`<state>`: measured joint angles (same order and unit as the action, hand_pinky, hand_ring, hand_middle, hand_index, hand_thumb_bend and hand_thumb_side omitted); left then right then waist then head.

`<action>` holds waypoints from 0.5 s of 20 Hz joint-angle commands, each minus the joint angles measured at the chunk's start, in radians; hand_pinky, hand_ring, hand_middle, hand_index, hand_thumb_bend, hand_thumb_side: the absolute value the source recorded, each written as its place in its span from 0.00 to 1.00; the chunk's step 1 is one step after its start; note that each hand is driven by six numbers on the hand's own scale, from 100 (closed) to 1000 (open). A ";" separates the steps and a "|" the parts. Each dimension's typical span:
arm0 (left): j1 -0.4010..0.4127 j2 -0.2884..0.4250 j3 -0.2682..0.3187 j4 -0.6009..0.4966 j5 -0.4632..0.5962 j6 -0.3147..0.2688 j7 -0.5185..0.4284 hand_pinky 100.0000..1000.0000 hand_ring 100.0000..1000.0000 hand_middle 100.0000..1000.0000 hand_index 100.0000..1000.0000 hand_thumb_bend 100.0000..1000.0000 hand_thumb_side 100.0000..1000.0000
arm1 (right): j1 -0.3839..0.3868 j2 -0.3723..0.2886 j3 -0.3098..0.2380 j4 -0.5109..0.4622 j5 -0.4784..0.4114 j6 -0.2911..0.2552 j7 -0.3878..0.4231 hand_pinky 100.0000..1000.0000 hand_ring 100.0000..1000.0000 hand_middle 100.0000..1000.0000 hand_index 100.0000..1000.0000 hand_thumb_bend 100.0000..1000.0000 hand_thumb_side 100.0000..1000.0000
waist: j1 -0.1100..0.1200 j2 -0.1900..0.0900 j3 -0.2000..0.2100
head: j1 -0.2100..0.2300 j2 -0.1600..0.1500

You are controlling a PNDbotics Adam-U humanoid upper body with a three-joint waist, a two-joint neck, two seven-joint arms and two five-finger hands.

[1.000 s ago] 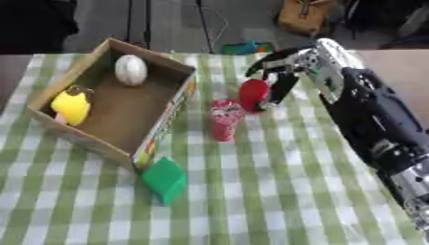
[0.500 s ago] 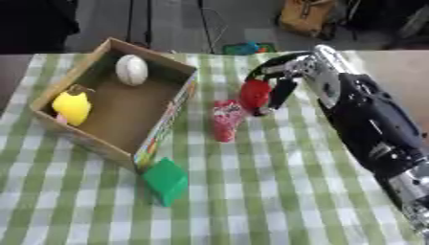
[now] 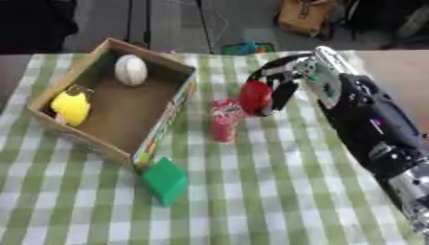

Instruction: Pick up objects on the table and place them in the box.

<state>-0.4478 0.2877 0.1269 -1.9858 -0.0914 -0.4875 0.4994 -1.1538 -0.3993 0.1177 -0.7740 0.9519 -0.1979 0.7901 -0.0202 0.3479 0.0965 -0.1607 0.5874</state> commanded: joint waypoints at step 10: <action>-0.013 0.006 0.006 -0.014 -0.003 0.005 0.008 0.82 0.83 0.75 0.75 0.00 1.00 | -0.026 -0.010 -0.001 0.000 -0.025 0.029 -0.047 0.17 0.57 0.80 0.89 0.31 0.19 | 0.005 -0.019 0.001 | -0.001 -0.008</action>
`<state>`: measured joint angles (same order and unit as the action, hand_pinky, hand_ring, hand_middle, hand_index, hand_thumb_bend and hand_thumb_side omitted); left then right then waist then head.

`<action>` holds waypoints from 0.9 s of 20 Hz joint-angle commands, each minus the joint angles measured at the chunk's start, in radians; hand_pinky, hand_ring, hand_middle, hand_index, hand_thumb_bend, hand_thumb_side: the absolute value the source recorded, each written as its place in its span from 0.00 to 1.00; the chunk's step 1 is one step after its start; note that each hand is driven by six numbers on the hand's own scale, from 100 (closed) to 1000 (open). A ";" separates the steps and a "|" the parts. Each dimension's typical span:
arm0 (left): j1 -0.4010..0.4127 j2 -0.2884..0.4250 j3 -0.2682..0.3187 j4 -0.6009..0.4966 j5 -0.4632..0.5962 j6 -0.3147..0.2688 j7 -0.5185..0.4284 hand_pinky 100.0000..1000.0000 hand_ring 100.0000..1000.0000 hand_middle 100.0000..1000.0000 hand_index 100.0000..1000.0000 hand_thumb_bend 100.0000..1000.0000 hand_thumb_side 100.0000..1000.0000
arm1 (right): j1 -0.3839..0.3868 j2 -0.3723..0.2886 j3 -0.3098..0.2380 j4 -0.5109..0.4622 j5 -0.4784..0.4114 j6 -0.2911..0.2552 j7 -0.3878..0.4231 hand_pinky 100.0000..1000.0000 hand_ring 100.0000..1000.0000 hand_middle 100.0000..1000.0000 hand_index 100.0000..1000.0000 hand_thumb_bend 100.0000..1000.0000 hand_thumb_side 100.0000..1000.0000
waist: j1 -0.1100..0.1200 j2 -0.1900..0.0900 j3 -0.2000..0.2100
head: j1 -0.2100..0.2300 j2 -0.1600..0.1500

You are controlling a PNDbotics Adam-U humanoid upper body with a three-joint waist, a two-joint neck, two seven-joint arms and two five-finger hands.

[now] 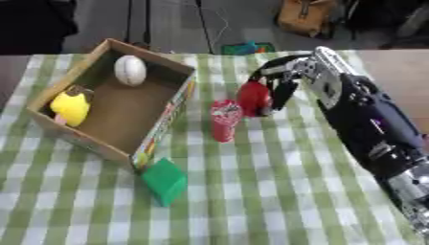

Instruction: Pick up objects on the table and place them in the box.

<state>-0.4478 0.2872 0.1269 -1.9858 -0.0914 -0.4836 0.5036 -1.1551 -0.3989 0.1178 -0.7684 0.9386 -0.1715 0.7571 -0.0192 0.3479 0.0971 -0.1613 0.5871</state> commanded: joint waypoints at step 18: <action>-0.010 0.008 0.007 -0.014 -0.006 0.009 0.007 0.82 0.83 0.75 0.74 0.00 1.00 | -0.037 -0.025 -0.002 -0.023 -0.053 0.015 -0.056 0.11 0.54 0.65 0.64 0.13 0.27 | 0.004 -0.025 -0.005 | 0.005 -0.004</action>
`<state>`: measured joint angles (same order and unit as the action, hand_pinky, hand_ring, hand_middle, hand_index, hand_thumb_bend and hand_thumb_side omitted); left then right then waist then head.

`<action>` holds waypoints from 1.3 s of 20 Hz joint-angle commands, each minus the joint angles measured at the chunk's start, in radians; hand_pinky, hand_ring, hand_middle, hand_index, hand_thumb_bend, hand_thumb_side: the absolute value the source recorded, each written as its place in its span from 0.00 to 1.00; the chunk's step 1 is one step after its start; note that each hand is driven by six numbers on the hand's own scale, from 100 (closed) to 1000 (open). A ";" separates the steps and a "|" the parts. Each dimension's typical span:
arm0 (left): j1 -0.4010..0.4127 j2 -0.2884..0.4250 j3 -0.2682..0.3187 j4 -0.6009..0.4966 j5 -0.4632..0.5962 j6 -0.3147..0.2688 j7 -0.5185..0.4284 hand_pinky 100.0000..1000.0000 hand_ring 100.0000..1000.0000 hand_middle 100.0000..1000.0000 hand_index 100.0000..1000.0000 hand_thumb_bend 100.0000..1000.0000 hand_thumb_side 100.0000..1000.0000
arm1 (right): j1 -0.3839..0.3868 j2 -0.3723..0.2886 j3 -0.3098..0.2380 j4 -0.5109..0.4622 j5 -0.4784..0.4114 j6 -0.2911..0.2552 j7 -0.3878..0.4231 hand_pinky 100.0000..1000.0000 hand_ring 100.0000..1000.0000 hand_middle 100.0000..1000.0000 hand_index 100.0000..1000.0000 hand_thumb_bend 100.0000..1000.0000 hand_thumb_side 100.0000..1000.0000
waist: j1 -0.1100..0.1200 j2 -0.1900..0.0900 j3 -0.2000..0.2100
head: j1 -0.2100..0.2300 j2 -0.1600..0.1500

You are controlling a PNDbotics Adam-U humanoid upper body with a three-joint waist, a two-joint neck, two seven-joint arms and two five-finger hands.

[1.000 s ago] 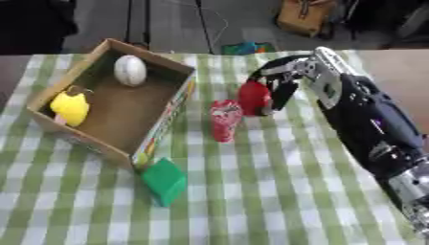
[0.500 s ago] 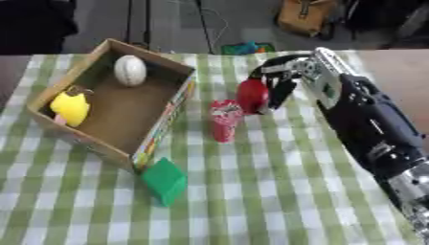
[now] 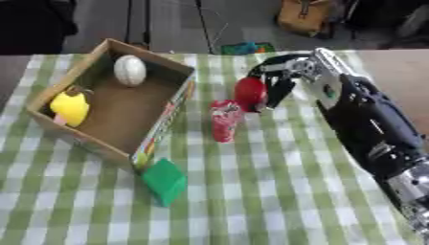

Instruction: Pick up objects on the table and place them in the box.

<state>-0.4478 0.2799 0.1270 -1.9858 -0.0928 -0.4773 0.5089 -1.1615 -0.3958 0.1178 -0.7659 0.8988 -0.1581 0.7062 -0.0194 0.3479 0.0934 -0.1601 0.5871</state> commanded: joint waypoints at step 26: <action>-0.006 0.023 0.004 -0.014 -0.001 0.005 -0.004 0.81 0.83 0.75 0.74 0.00 1.00 | -0.159 -0.001 -0.007 -0.046 -0.017 -0.007 0.013 0.09 0.52 0.62 0.59 0.02 0.28 | -0.006 -0.061 -0.003 | -0.015 0.007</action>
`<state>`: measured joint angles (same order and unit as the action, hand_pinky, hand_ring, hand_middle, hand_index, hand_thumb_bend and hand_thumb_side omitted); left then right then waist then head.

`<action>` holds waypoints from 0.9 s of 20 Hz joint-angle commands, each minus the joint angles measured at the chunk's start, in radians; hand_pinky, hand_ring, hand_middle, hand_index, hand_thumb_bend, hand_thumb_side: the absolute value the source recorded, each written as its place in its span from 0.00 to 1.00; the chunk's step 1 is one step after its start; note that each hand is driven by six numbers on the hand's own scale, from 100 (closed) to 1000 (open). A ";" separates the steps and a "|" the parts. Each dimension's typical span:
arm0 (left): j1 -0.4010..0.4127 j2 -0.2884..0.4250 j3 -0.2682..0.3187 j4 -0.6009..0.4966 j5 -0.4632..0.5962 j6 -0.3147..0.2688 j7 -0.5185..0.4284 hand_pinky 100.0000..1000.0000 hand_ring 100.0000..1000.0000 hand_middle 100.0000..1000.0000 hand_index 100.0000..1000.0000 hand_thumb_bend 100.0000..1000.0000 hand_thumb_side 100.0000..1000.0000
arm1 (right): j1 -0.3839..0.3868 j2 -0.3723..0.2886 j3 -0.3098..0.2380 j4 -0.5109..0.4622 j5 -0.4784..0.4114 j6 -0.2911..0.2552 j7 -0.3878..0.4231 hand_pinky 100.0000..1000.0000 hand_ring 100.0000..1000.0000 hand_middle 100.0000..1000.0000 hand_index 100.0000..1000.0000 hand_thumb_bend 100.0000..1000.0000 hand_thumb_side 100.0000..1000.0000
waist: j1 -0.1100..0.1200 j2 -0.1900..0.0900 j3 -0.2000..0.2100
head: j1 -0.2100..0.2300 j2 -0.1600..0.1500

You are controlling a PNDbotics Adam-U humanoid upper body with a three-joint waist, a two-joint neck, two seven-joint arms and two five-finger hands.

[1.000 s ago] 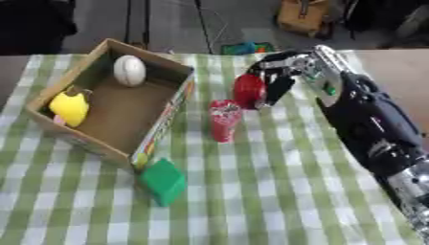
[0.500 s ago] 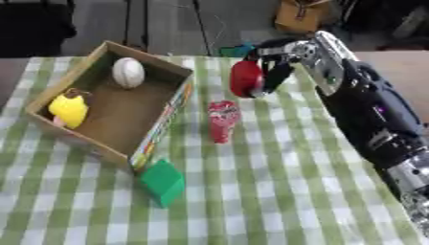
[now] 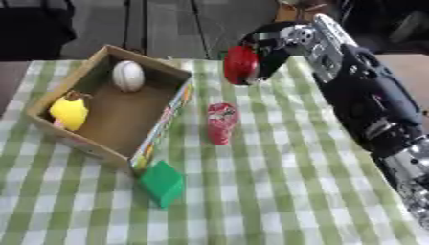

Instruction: Pick up objects on the table and place them in the box.

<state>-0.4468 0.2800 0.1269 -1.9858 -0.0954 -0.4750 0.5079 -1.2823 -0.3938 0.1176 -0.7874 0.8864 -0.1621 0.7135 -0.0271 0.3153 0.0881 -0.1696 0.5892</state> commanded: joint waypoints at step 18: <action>-0.035 0.017 -0.014 -0.014 0.019 -0.004 -0.021 0.81 0.83 0.75 0.75 0.00 1.00 | -0.149 0.167 -0.036 -0.035 0.036 0.016 -0.022 0.08 0.51 0.61 0.60 0.00 0.30 | -0.034 -0.030 0.067 | -0.080 -0.011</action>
<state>-0.4649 0.2803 0.1146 -1.9858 -0.0813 -0.4781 0.4923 -1.3997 -0.2326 0.0925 -0.7944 0.9110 -0.1501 0.7017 -0.0680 0.3042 0.1595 -0.2365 0.5871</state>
